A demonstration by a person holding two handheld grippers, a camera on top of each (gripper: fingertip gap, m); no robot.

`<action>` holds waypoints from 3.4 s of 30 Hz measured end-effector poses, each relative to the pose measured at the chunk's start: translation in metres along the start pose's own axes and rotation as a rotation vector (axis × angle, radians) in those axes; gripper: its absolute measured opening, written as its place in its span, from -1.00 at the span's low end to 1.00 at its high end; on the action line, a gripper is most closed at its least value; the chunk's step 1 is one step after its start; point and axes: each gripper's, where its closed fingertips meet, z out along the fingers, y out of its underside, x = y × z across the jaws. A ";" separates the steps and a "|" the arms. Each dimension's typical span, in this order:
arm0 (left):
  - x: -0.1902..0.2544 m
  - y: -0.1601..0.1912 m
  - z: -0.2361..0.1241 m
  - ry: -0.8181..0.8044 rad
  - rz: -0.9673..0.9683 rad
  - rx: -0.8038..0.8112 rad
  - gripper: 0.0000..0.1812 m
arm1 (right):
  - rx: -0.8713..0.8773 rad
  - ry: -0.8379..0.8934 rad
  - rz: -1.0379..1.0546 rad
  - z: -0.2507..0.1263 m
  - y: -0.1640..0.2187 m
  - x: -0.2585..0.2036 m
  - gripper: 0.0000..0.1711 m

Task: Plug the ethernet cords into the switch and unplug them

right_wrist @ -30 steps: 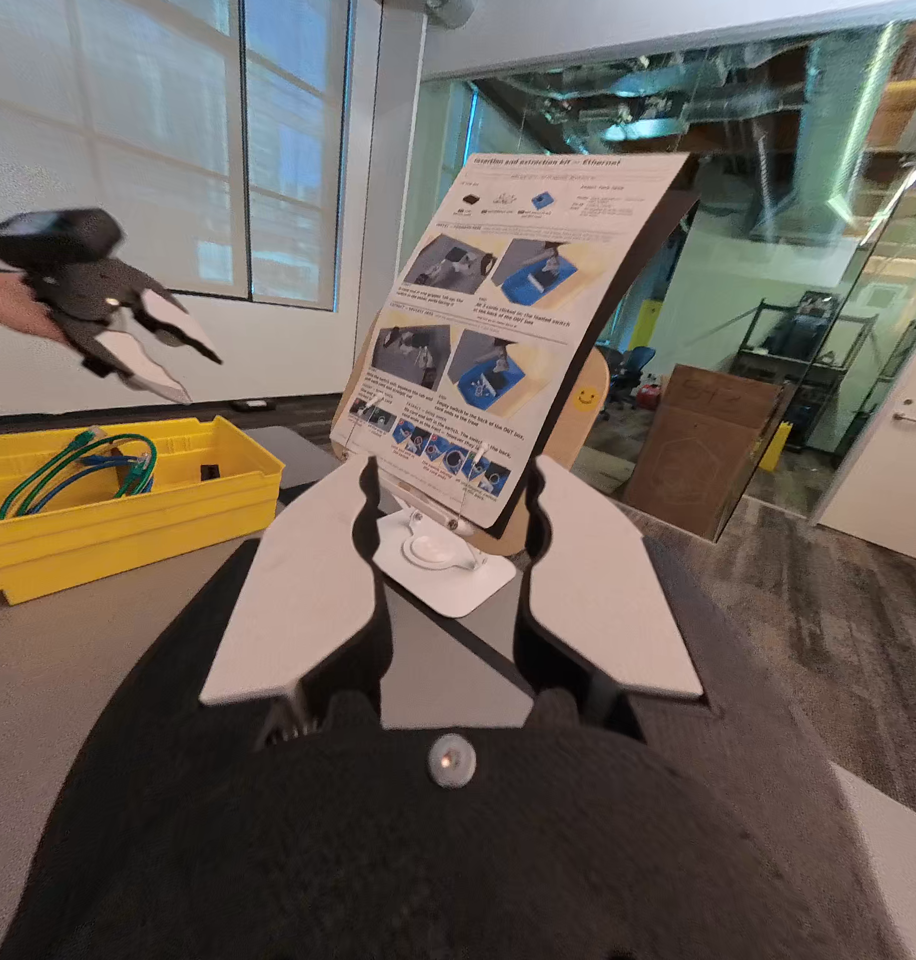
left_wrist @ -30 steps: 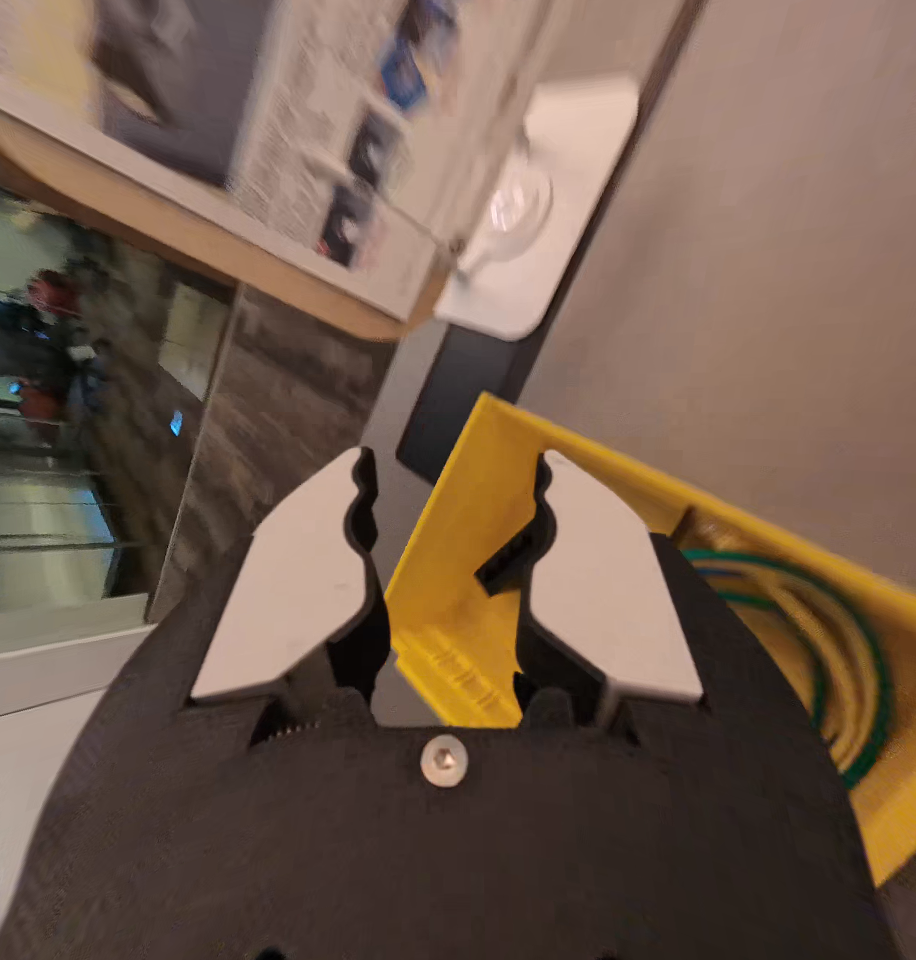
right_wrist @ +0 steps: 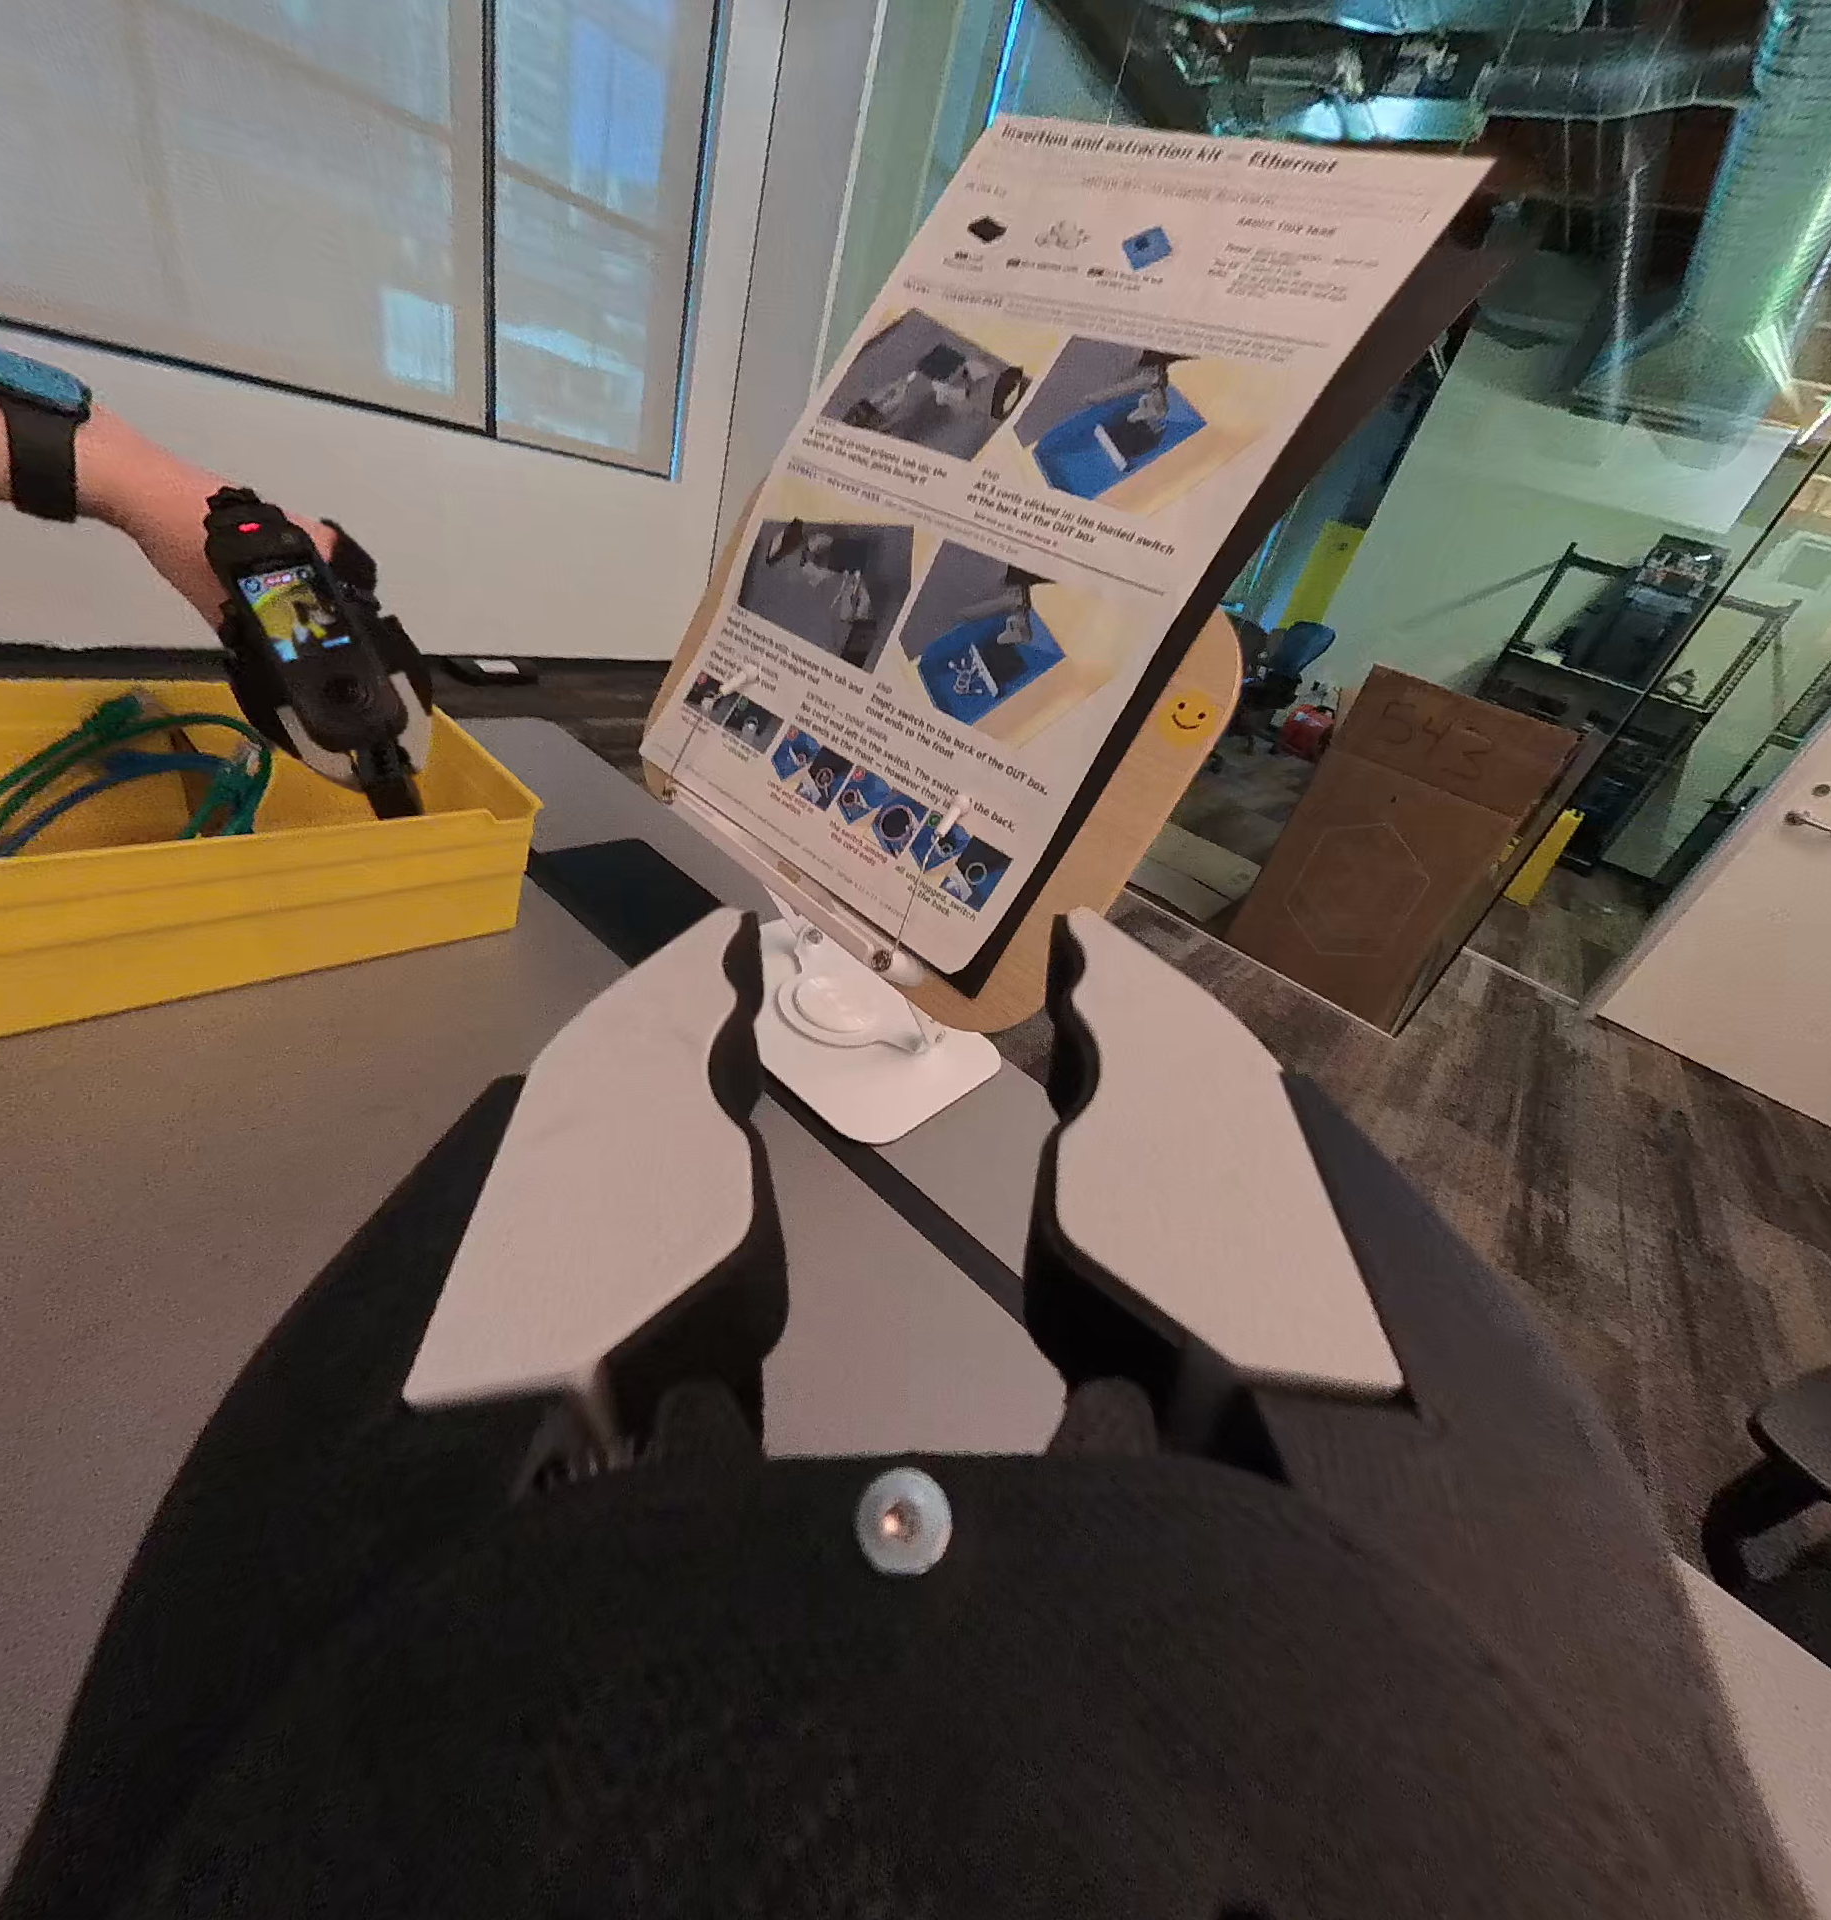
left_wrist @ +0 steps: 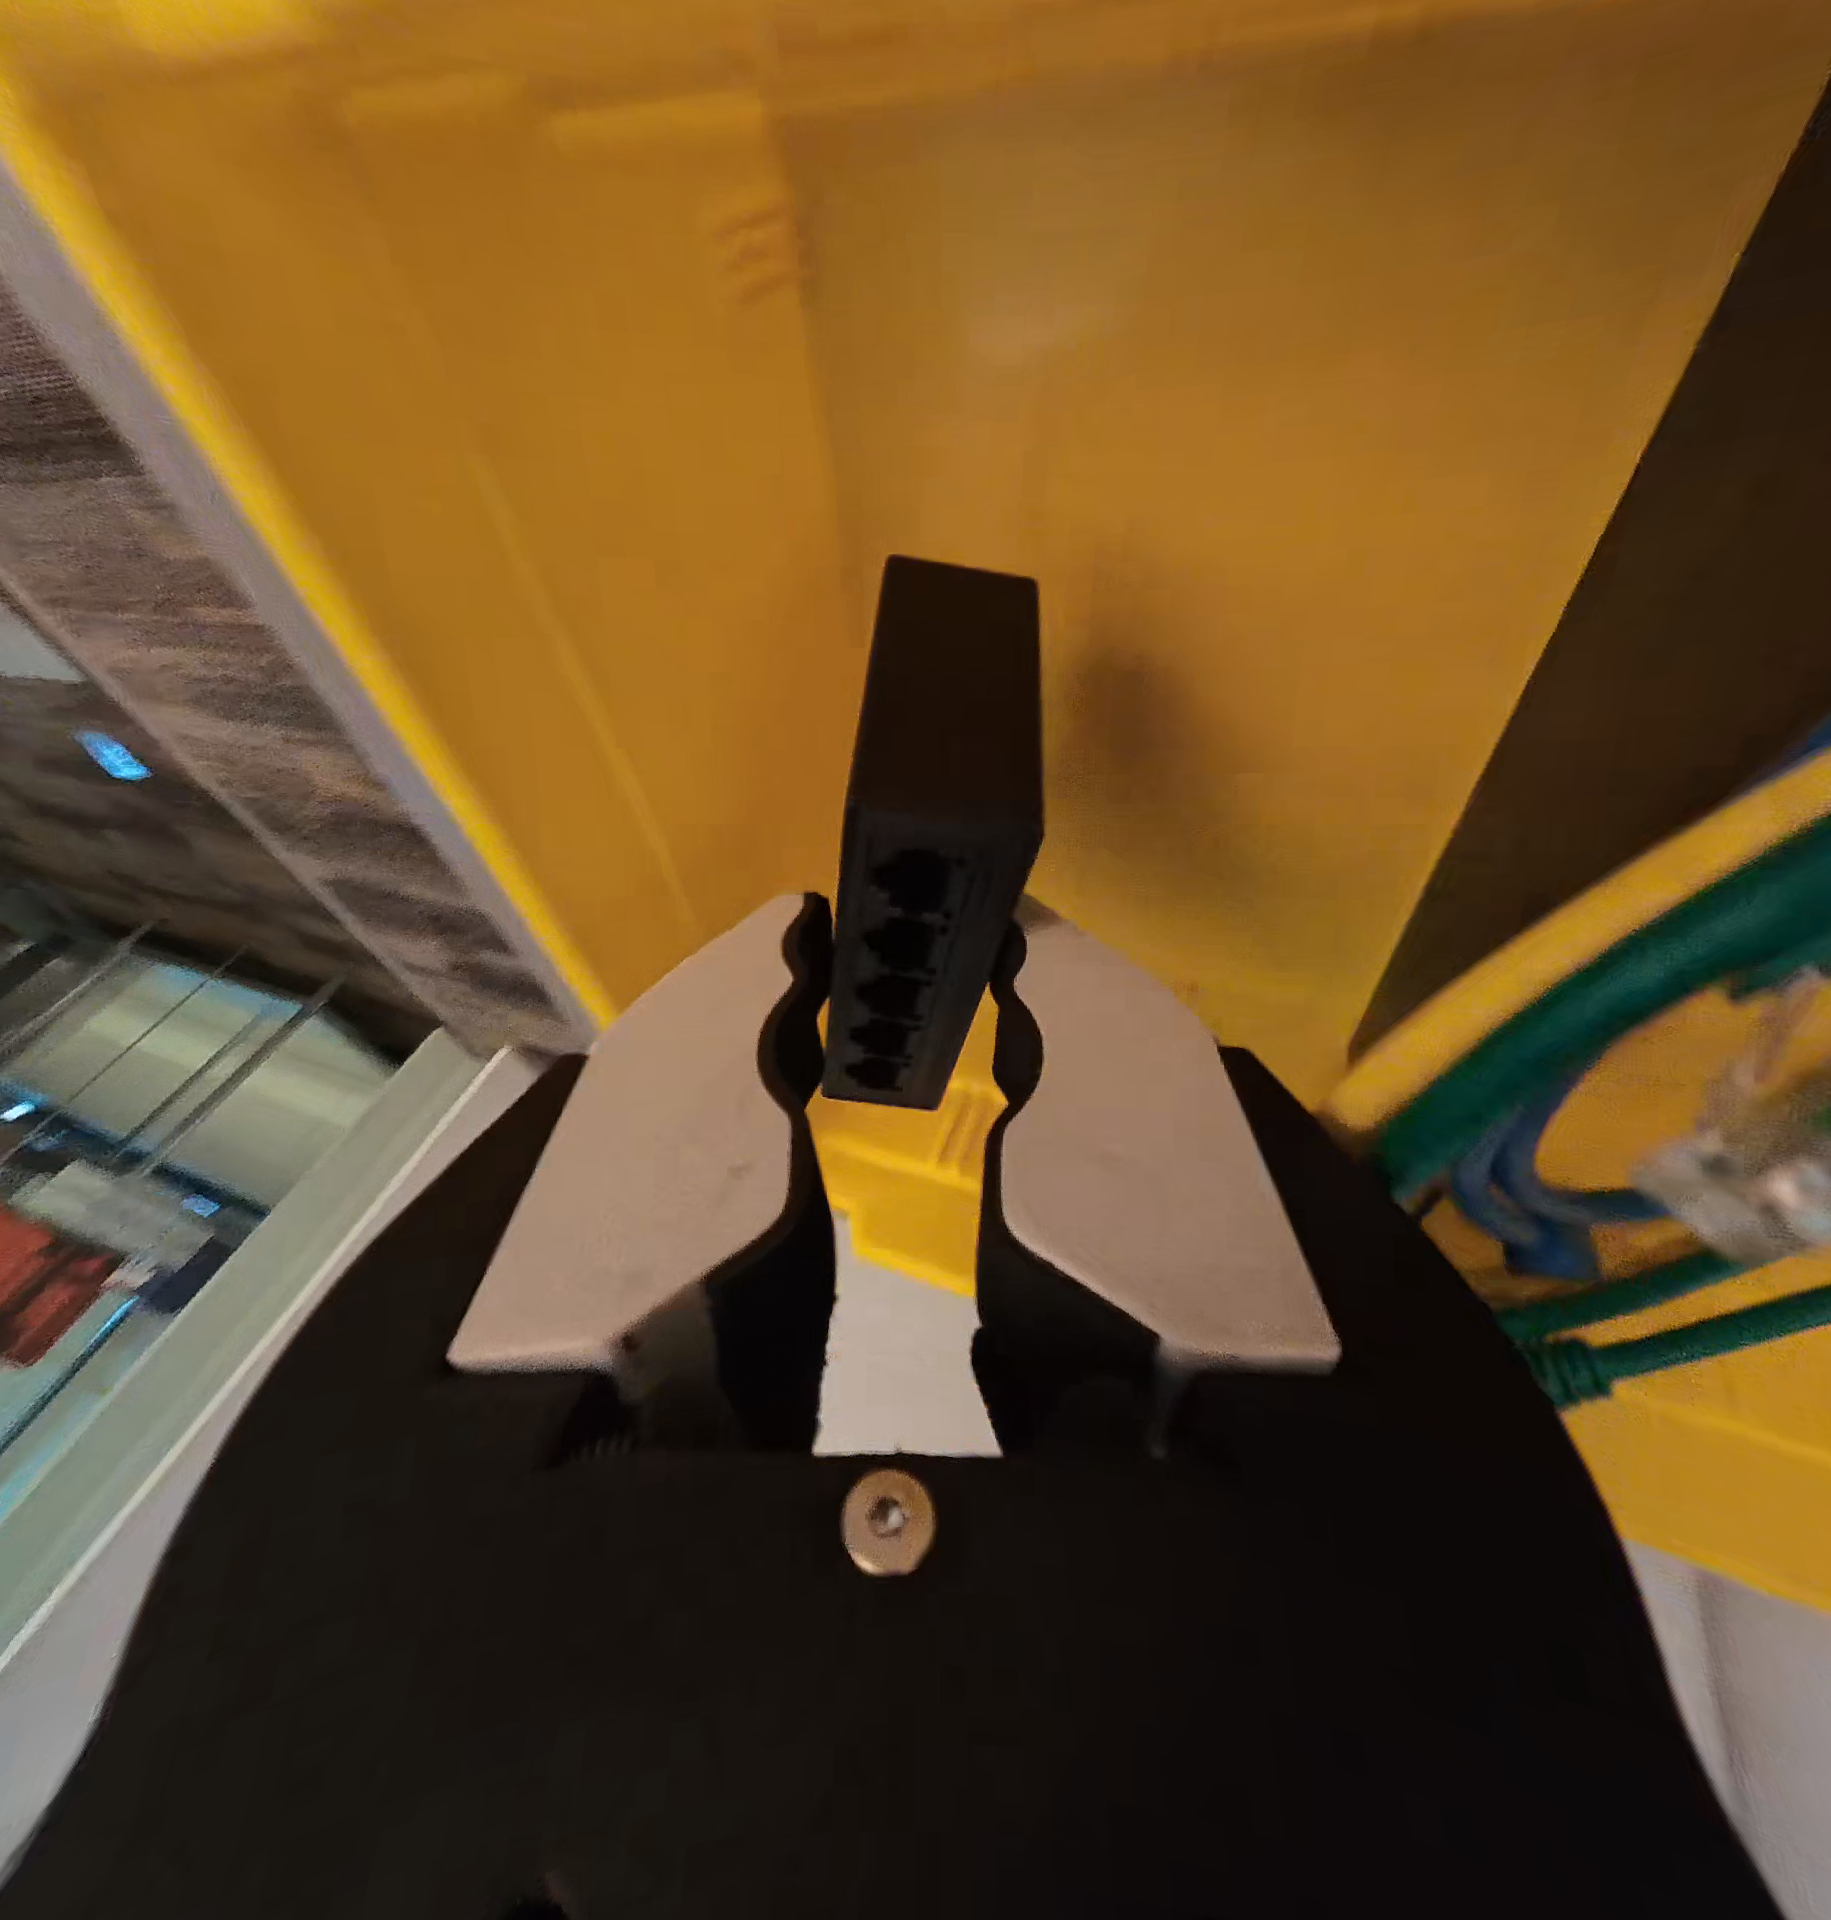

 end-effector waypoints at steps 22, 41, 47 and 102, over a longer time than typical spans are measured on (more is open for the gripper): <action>0.077 -0.279 -0.152 0.157 -0.040 0.151 -0.70 | 0.170 -0.055 0.015 -0.051 -0.055 -0.014 -0.42; 0.050 -0.219 -0.057 0.341 -0.134 -0.080 -0.70 | 0.142 -0.031 -0.019 -0.058 -0.052 -0.011 -0.42; 0.047 -0.217 -0.045 0.331 -0.133 -0.070 -0.70 | 0.133 -0.034 -0.030 -0.052 -0.052 -0.014 -0.42; 0.024 0.066 -0.294 -0.434 -0.899 0.239 -0.94 | 0.059 -0.002 -0.009 -0.041 -0.029 0.001 -0.42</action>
